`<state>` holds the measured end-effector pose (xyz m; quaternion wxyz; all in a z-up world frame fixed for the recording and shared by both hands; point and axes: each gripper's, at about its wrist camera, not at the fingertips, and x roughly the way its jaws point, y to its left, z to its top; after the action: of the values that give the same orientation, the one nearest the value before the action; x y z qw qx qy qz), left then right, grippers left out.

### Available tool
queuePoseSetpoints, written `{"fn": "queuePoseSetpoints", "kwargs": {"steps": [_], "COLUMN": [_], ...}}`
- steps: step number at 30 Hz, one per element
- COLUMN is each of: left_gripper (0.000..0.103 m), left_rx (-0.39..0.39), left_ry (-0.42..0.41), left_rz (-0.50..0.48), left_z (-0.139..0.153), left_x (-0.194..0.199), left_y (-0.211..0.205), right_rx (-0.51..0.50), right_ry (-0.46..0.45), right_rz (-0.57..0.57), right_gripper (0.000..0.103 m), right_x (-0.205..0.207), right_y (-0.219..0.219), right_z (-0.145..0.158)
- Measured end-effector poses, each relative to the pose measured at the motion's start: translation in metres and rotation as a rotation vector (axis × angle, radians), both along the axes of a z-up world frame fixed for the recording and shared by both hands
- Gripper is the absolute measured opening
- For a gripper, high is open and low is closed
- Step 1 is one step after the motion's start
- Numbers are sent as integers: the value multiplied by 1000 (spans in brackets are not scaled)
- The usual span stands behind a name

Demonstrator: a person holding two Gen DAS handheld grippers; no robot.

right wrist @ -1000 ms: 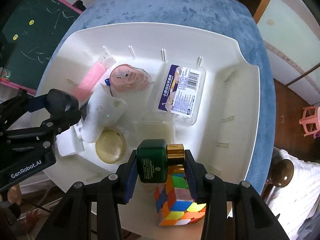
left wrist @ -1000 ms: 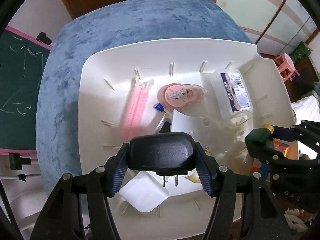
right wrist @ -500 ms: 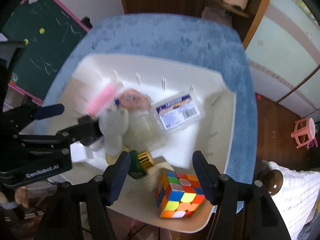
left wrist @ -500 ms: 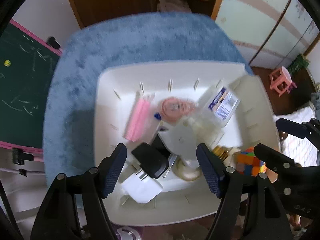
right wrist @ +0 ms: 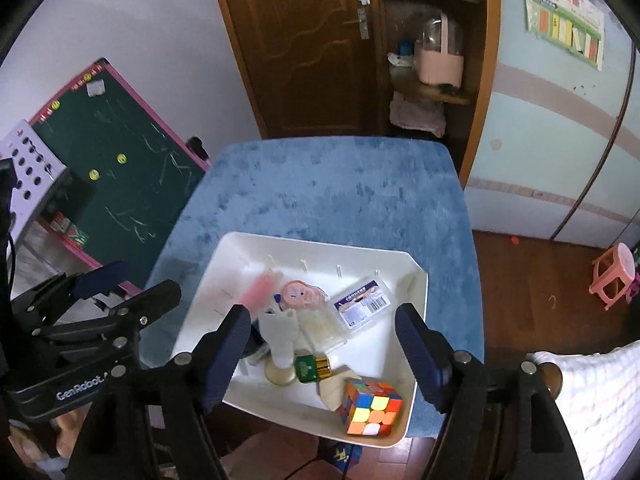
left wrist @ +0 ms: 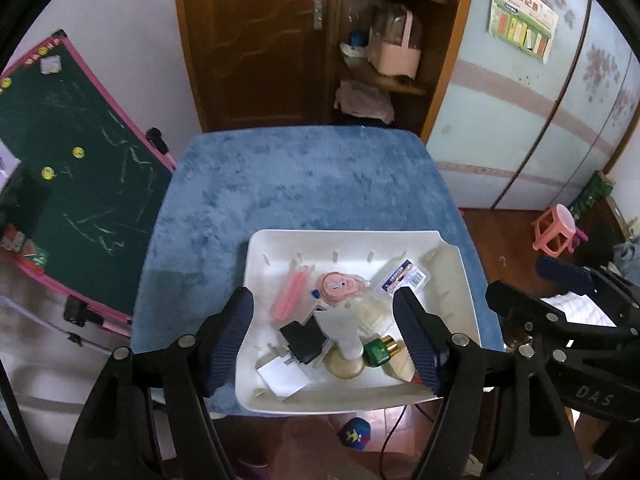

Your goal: Organize rigid objects

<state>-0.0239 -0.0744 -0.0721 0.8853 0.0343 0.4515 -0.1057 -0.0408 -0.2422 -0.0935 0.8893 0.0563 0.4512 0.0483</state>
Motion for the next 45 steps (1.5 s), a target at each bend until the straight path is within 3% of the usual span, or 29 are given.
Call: {"fn": "queuePoseSetpoints", "kwargs": {"steps": [16, 45], "left_gripper": [76, 76], "left_rx": [26, 35], "left_ry": [-11, -44], "left_rz": [116, 98], "left_z": [25, 37], "left_x": [1, 27], "left_y": [16, 28], "right_rx": [-22, -63], "right_ry": [-92, -128], "right_rz": [-47, -114], "right_gripper": [80, 80], "right_x": [-12, 7], "right_y": [8, 34], "right_z": [41, 51]}}
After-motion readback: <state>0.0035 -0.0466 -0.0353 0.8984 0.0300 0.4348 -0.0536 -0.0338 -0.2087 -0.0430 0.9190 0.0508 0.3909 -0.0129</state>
